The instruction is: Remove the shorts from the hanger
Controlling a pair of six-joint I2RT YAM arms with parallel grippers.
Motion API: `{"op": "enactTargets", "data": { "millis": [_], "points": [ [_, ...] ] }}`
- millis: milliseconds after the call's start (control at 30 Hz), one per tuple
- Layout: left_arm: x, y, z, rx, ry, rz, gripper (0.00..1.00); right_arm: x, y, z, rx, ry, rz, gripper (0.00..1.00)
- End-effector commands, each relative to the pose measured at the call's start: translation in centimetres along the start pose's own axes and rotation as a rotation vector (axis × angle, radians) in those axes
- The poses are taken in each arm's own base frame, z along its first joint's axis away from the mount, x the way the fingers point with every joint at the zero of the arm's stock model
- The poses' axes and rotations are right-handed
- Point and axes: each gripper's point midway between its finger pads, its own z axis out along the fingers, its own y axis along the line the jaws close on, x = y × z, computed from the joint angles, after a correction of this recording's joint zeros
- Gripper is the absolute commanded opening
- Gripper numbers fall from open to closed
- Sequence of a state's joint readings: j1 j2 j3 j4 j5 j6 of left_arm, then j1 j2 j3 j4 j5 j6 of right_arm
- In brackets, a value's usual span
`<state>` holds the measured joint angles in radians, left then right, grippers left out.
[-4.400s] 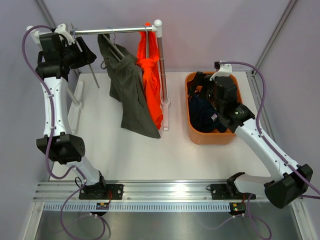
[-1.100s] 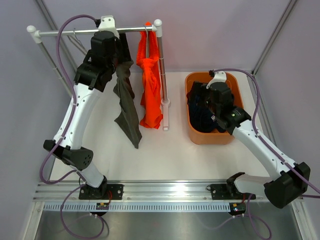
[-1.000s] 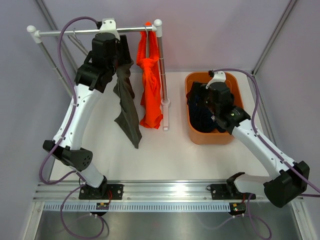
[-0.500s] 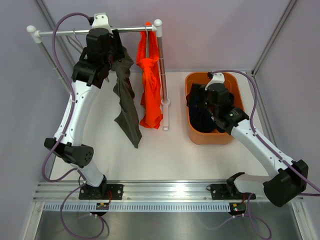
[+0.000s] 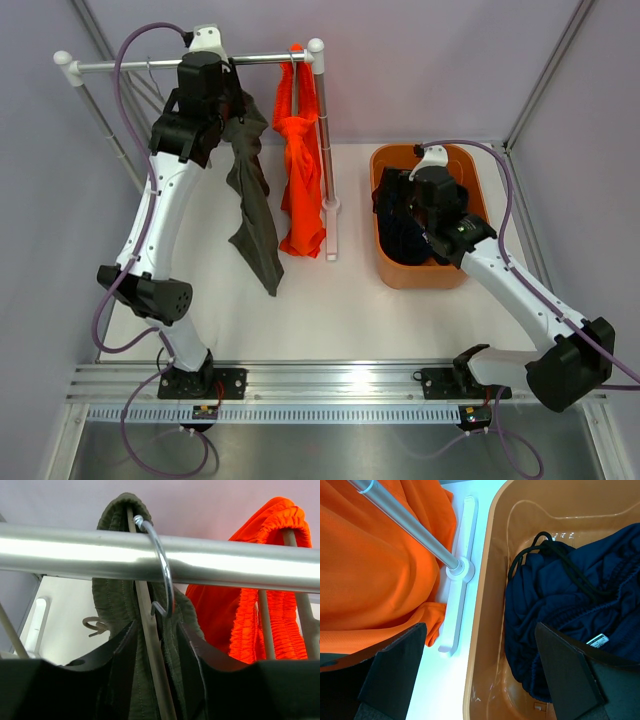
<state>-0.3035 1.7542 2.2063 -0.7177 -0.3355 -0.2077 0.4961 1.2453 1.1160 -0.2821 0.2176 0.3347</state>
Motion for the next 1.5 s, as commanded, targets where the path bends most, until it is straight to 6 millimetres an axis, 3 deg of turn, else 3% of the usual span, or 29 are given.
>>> {"op": "enactTargets", "data": {
  "millis": [0,33,133,267,367,700,867,1000,1300,1467],
  "points": [
    [-2.1,-0.5,-0.5,0.037,-0.052,-0.012,0.37,-0.8,0.2,0.4,-0.001,-0.029,0.001,1.0],
    [-2.0,-0.5,-0.6,0.038,-0.049,-0.011,0.31,-0.9,0.3,0.3,-0.004,-0.031,0.002,1.0],
    [-1.9,-0.4,-0.8,0.039,-0.045,-0.009,0.25,-0.8,0.3,0.4,-0.003,-0.026,0.001,0.99],
    [-2.1,-0.3,-1.2,0.041,-0.047,0.003,0.0,-0.9,0.3,0.2,-0.007,-0.028,0.003,1.0],
    [-3.1,0.0,-2.0,0.041,-0.075,0.011,0.0,-1.1,0.4,0.2,-0.009,-0.031,0.002,0.99],
    [-9.2,0.4,-7.7,0.116,-0.258,0.025,0.0,-1.3,0.7,0.3,-0.022,-0.035,0.006,1.0],
    [-10.9,1.1,-10.2,0.133,-0.315,0.017,0.0,-1.6,0.9,0.3,-0.029,-0.04,0.006,0.99],
    [-10.1,0.8,-10.8,0.169,-0.259,0.012,0.0,-1.6,1.0,0.3,-0.03,-0.038,0.004,0.99],
    [-1.7,-0.1,-10.2,0.261,-0.024,0.058,0.0,-2.2,1.2,-0.2,-0.038,-0.046,0.001,0.99],
    [-0.5,0.5,-11.9,0.262,-0.015,0.034,0.0,-2.2,1.4,-0.5,-0.051,-0.041,-0.003,0.99]
  ]
}}
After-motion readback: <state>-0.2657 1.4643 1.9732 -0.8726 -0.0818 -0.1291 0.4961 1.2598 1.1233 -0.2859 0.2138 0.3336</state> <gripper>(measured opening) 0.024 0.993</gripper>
